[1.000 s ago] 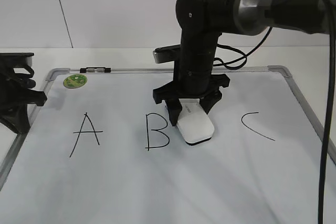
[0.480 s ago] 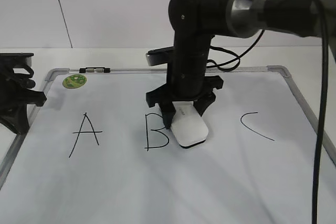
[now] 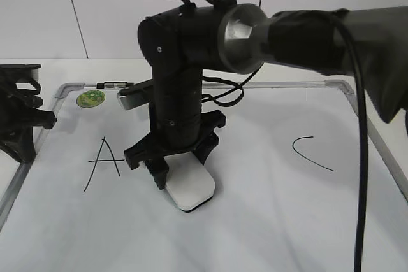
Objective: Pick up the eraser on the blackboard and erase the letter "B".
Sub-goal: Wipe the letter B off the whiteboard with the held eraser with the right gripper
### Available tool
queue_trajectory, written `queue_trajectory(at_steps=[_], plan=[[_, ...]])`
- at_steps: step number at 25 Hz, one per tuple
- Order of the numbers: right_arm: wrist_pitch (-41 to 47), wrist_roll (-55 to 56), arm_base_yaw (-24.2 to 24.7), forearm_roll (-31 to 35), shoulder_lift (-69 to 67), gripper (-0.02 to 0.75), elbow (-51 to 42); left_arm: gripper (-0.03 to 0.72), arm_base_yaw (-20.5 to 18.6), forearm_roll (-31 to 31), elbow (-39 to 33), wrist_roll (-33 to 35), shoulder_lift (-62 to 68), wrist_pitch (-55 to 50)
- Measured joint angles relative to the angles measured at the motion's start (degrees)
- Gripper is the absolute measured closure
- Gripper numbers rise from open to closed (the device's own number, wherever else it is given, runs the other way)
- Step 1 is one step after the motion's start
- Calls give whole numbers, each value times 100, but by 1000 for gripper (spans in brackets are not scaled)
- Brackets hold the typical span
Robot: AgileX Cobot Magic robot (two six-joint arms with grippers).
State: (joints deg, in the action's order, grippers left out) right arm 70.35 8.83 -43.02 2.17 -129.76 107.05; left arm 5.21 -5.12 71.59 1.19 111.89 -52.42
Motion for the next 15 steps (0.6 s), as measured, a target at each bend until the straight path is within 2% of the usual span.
queue_trajectory(at_steps=[10,15], plan=[[-11,536,43,-408,-9,199,0,657,0,-21,0,0,0,50],[-64,721,707,-584,-9,200,15,657,0,-43,0,0,0,62]])
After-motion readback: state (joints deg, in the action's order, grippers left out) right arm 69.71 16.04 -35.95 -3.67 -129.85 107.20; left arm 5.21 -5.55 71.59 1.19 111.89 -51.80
